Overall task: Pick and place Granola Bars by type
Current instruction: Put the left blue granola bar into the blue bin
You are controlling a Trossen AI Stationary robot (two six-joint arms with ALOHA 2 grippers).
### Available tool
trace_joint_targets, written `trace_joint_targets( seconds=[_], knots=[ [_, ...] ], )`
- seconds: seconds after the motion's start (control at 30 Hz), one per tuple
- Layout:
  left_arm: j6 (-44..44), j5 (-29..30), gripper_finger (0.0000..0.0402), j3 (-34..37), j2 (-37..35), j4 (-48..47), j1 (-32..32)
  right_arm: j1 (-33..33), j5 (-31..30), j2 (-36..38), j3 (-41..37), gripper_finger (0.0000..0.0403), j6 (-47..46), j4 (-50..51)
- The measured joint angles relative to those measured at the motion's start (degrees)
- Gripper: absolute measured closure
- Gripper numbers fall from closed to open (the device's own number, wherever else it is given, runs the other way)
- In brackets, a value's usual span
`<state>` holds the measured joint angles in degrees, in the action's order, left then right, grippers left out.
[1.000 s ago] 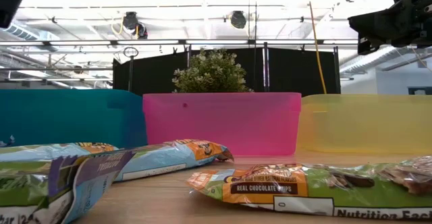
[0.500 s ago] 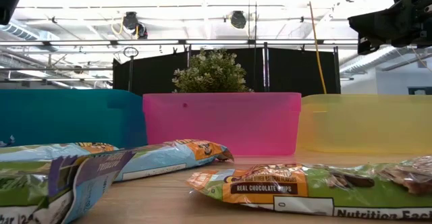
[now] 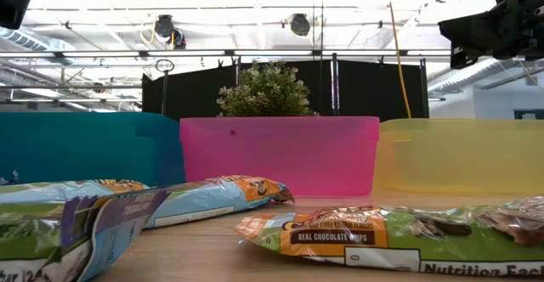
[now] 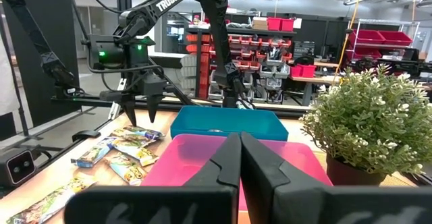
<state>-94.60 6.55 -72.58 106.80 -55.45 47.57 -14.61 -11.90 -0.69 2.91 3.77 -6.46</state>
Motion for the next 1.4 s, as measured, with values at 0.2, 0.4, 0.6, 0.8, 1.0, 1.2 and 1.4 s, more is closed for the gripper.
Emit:
trace_joint_targets(
  seconds=[0.2, 0.4, 0.6, 0.8, 1.0, 1.2, 1.4],
  knots=[
    [-0.97, 1.59, 0.0167, 0.00, 0.00, -0.01, 0.01, -0.01, 0.00, 0.00, -0.01, 0.0403, 0.70, -0.02],
    [-0.66, 6.95, 0.0167, 0.00, 0.00, -0.03, -0.27, 0.00, -0.01, 0.00, -0.01, 0.0403, 1.25, -0.02],
    [0.16, 7.51, 0.0167, 0.00, 0.00, -1.85, -2.31, -0.02, 0.00, 0.00, 0.01, 0.0403, -0.06, -0.02],
    [3.44, 5.29, 0.0167, 0.00, 0.00, -1.50, -4.63, 0.00, 0.00, 0.01, 0.01, 0.0403, -2.93, 0.13],
    [5.80, 4.40, 0.0167, 0.36, 0.00, -1.29, -4.80, -0.01, 0.00, 0.02, -0.01, 0.0403, -3.10, 1.25],
    [4.28, 0.19, 0.0167, 3.23, 0.00, 0.75, -4.81, 0.00, 0.00, 0.02, 0.01, 0.0403, -3.13, 1.75],
    [4.08, 0.35, 0.0167, 5.33, -0.31, 3.21, -4.79, -0.01, 0.00, 0.02, 0.01, 0.0403, -3.13, 1.62]
  ],
)
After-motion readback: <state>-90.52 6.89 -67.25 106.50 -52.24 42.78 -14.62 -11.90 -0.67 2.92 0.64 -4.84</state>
